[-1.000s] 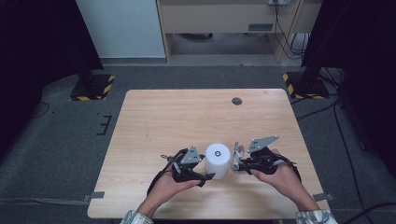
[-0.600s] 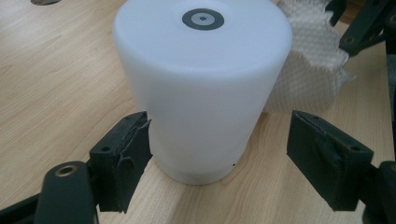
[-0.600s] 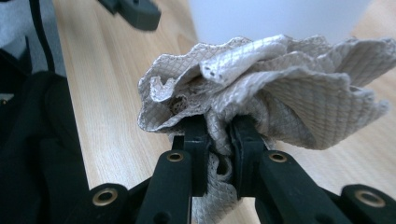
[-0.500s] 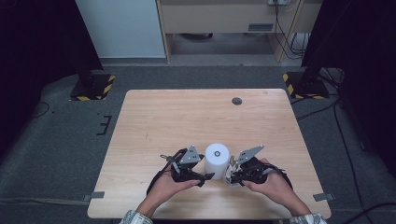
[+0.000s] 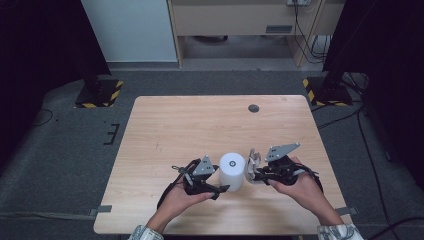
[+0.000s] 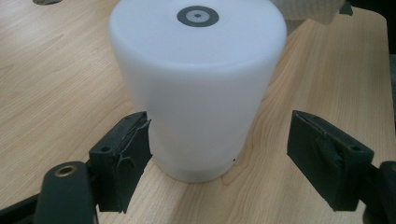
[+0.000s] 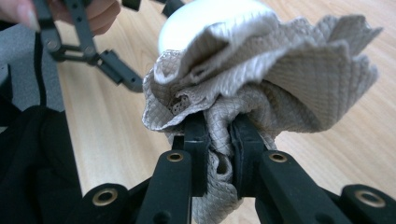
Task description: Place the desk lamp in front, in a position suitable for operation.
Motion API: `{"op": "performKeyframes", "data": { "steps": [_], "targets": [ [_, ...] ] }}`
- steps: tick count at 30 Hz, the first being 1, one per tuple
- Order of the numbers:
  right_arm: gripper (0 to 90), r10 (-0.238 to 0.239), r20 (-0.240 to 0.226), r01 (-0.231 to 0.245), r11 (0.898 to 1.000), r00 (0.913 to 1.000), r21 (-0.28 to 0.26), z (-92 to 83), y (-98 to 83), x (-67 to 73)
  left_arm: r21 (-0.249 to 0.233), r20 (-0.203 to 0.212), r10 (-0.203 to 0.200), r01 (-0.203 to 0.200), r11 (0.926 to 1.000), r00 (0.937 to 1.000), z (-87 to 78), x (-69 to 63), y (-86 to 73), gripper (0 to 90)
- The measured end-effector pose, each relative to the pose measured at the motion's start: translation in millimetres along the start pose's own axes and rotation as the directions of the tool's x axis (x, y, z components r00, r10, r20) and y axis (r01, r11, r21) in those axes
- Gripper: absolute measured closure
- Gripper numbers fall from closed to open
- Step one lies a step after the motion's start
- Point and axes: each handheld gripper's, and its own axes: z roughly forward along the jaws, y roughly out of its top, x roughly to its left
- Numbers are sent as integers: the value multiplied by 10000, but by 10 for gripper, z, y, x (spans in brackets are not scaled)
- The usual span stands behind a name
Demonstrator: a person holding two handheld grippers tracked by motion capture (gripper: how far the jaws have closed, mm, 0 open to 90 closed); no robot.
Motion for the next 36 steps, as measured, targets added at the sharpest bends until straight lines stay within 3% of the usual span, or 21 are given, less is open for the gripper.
{"op": "performKeyframes", "data": {
  "steps": [20,31,36],
  "targets": [
    [796,880,-57,-874,9937,9961,695,368,-233,-243,-37,-62,-11,11,10000,10000,1,12,2,203],
    [797,855,8,-854,9944,9963,627,348,-210,-262,-380,-167,-102,96,9992,9998,37,117,106,183],
    [797,786,84,-789,9959,9969,447,313,-155,-278,-376,95,-54,58,9993,9999,106,185,173,150]
  ]
}}
